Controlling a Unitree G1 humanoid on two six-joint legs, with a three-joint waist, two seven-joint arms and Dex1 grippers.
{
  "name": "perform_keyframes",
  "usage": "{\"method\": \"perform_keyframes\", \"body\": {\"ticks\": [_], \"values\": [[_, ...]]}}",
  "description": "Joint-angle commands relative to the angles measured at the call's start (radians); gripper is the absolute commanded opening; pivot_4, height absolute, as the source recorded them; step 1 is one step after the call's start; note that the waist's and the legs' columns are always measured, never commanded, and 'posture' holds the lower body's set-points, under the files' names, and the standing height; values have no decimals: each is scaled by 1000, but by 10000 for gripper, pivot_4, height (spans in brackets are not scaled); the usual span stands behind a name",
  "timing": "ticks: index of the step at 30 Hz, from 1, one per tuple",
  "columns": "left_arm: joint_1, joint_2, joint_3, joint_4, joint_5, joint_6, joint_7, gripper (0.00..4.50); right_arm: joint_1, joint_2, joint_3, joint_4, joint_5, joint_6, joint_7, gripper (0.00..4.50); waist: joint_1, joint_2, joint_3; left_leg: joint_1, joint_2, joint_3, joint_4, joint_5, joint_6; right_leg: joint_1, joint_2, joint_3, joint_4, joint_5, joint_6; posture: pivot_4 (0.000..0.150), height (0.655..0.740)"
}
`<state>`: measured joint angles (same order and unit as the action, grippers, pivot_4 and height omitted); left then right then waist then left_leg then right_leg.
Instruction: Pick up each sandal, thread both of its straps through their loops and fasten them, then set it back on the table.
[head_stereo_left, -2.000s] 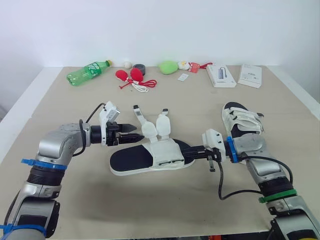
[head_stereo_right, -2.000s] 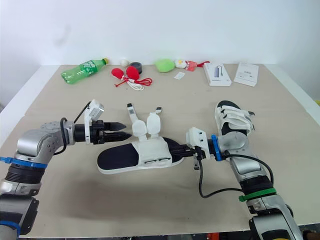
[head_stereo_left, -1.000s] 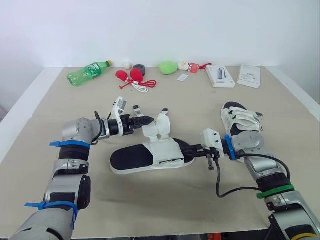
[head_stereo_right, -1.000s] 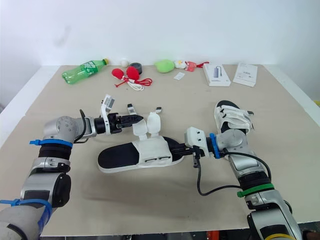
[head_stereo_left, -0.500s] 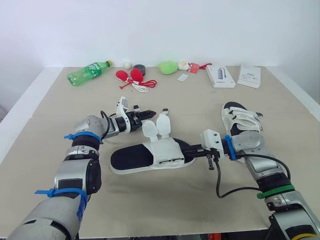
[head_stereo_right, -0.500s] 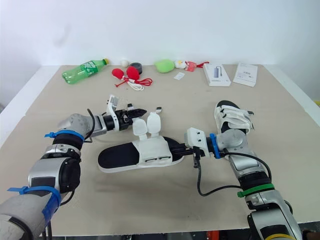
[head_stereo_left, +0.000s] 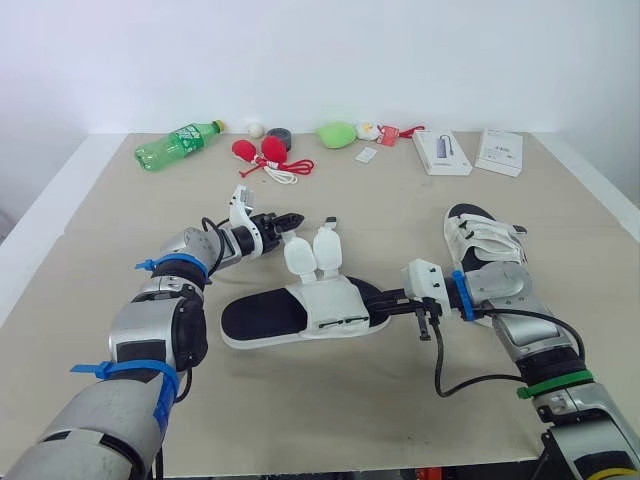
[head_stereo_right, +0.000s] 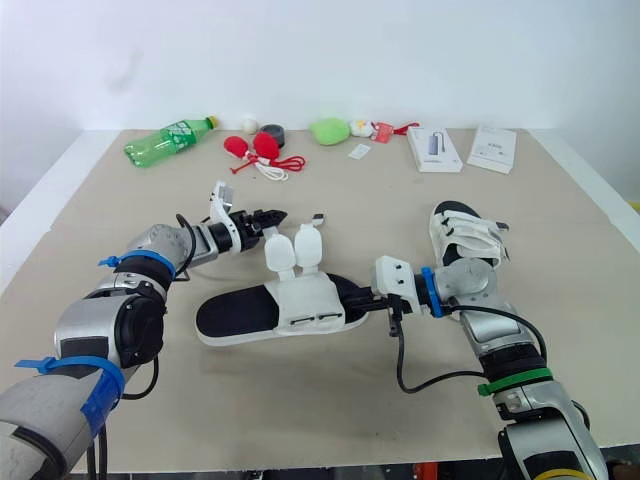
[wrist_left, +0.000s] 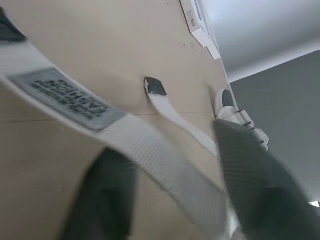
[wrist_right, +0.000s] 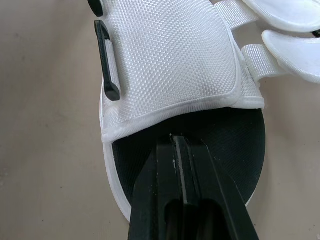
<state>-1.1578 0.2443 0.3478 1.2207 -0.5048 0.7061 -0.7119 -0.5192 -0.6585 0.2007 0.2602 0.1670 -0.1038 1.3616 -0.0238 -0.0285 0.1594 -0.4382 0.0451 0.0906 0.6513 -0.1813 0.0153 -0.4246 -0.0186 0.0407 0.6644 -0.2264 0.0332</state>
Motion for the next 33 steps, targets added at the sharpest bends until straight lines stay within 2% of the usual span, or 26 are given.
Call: {"method": "perform_keyframes", "body": {"ticks": [1, 2, 7, 12, 15, 16, 19, 21, 24, 26, 33], "values": [[-40, -1, -25, -16, 38, -24, -60, 3280, 7, -16, -13, -26, 1, 1, -4, 0, 0, 0, 0, 0, 0, 0, 0, 0, 0, 0, 0, 0, 0, 0, 0, 1500, 7400], [-38, -2, -48, -30, 61, -44, -85, 954, 7, -16, -13, -27, 2, 1, -3, 0, 0, 0, 0, 0, 0, 0, 0, 0, 0, 0, 0, 0, 0, 0, 0, 1500, 7400], [-7, 4, -189, -147, 174, -193, -230, 954, 1, -13, -9, -21, 1, -3, -3, 0, 0, -2, 1, 0, 0, 0, 0, 0, 0, 0, 0, 0, 0, 0, -1, 1500, 7400], [170, 30, -375, -534, 319, -566, -325, 954, -3, -13, -10, -16, 1, -9, 1, 0, -1, -1, 1, 1, 1, 1, -2, -1, -1, 0, -1, 1, 0, 2, -7, 1500, 7400], [301, 82, -477, -743, 441, -908, -340, 954, -3, -13, -8, -11, -1, -16, 4, 0, -1, -1, 1, 1, 2, 1, -4, -1, -1, -1, -1, 3, 0, 1, -8, 1500, 7400], [337, 115, -512, -785, 508, -1073, -321, 954, -4, -12, -7, -9, -2, -17, 5, 0, 0, -1, 1, 1, 1, 1, -5, -1, -1, -1, -2, 3, 0, 1, -9, 1500, 7400], [365, 199, -576, -805, 688, -1443, -224, 954, -8, -9, -4, -4, -4, -21, 7, 0, 1, -1, 1, 2, 2, 2, -7, -1, -1, -1, -4, 4, -1, 1, -10, 1500, 7400], [352, 232, -586, -790, 776, -1587, -134, 954, -10, -7, -2, 1, -6, -24, 8, 0, 3, -1, 1, 2, 2, 2, -7, 0, -1, -1, -7, 4, -1, -1, -15, 1500, 7400], [332, 248, -587, -775, 843, -1670, -48, 954, -14, -4, -1, 6, -9, -26, 9, 0, 3, -1, 1, 3, 1, 4, -6, 0, 0, 0, -10, 3, -1, -1, -15, 1500, 7400], [337, 249, -593, -796, 838, -1673, -28, 954, -16, -2, 0, 9, -10, -28, 10, 0, 3, -1, 1, 3, 1, 7, -5, 0, 1, -1, -8, 2, -1, 0, -13, 1500, 7400], [434, 274, -679, -932, 605, -1470, -213, 954, -25, 3, 3, 24, -14, -34, 13, 0, 1, -1, 1, 4, 2, 10, -4, -1, 3, -1, -7, 3, -1, 0, -7, 1500, 7400]]}}
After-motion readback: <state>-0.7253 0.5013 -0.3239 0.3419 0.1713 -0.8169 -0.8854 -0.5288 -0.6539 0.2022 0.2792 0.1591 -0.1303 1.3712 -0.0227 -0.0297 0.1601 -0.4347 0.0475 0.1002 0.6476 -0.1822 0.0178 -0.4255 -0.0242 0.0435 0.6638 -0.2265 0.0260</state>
